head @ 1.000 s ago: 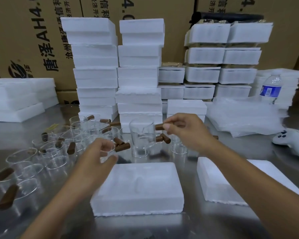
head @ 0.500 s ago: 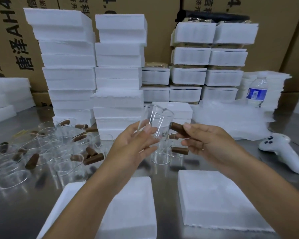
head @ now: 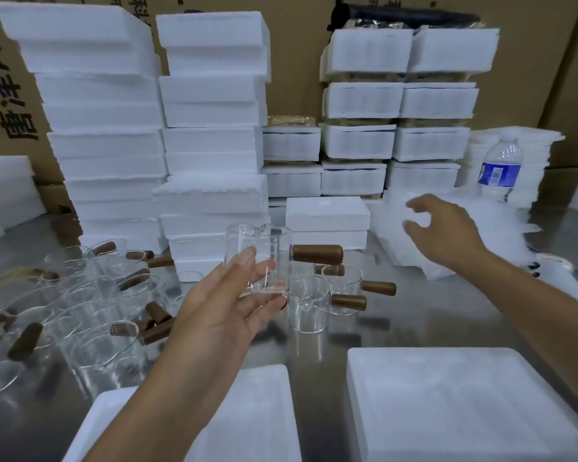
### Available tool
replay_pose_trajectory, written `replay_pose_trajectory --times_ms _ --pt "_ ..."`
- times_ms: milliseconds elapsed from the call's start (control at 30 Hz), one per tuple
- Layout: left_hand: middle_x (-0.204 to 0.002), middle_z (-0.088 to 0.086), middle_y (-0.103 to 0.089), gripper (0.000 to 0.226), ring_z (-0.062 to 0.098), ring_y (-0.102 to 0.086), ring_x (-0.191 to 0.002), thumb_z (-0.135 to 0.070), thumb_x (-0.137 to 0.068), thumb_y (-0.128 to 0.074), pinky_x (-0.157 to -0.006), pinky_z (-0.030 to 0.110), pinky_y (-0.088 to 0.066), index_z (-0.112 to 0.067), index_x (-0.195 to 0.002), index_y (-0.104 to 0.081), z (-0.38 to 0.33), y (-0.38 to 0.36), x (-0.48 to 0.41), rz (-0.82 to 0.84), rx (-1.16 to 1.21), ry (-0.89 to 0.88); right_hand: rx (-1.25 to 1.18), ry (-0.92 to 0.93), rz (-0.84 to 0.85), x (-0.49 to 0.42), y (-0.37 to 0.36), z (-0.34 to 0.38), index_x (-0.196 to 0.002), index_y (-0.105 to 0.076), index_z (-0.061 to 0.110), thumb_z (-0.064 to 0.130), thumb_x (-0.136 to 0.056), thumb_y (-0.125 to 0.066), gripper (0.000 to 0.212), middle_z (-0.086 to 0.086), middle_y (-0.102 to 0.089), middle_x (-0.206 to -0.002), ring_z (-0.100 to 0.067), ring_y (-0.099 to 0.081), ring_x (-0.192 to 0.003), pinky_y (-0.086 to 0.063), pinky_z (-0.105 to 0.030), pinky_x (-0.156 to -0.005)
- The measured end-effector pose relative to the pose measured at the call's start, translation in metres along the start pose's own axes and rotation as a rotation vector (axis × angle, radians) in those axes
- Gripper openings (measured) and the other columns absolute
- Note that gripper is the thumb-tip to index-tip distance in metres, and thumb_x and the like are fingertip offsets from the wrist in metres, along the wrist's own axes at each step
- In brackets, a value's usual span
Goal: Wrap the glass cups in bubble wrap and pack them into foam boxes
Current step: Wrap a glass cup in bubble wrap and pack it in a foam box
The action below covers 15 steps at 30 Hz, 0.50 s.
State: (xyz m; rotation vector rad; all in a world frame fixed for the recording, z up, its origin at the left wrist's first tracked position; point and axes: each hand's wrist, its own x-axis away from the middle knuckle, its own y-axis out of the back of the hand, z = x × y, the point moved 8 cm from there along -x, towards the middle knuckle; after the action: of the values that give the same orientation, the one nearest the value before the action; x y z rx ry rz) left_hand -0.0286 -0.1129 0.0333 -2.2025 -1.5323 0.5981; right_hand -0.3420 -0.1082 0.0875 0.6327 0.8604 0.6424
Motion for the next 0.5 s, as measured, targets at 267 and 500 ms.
replay_pose_trajectory --times_ms 267,500 --pt "-0.111 -0.003 -0.071 0.073 0.023 -0.066 -0.107 -0.034 -0.047 -0.089 -0.078 0.030 -0.058 -0.019 -0.114 -0.065 -0.002 0.002 0.000 -0.020 -0.076 -0.059 0.482 -0.126 0.038 -0.004 -0.015 -0.074 -0.119 -0.059 0.025 0.031 -0.092 -0.055 0.028 -0.006 -0.065 -0.114 -0.027 -0.046 -0.120 -0.008 -0.053 -0.111" --pt "-0.107 -0.001 -0.072 0.068 0.023 -0.067 -0.105 -0.034 -0.049 -0.087 -0.081 0.030 -0.056 -0.016 -0.112 -0.066 -0.006 0.001 0.002 -0.025 -0.015 -0.103 0.187 -0.103 -0.294 -0.006 0.025 -0.047 -0.100 -0.066 0.012 0.027 -0.095 -0.052 0.021 -0.009 -0.068 -0.101 -0.031 -0.056 -0.102 -0.029 -0.050 -0.105"
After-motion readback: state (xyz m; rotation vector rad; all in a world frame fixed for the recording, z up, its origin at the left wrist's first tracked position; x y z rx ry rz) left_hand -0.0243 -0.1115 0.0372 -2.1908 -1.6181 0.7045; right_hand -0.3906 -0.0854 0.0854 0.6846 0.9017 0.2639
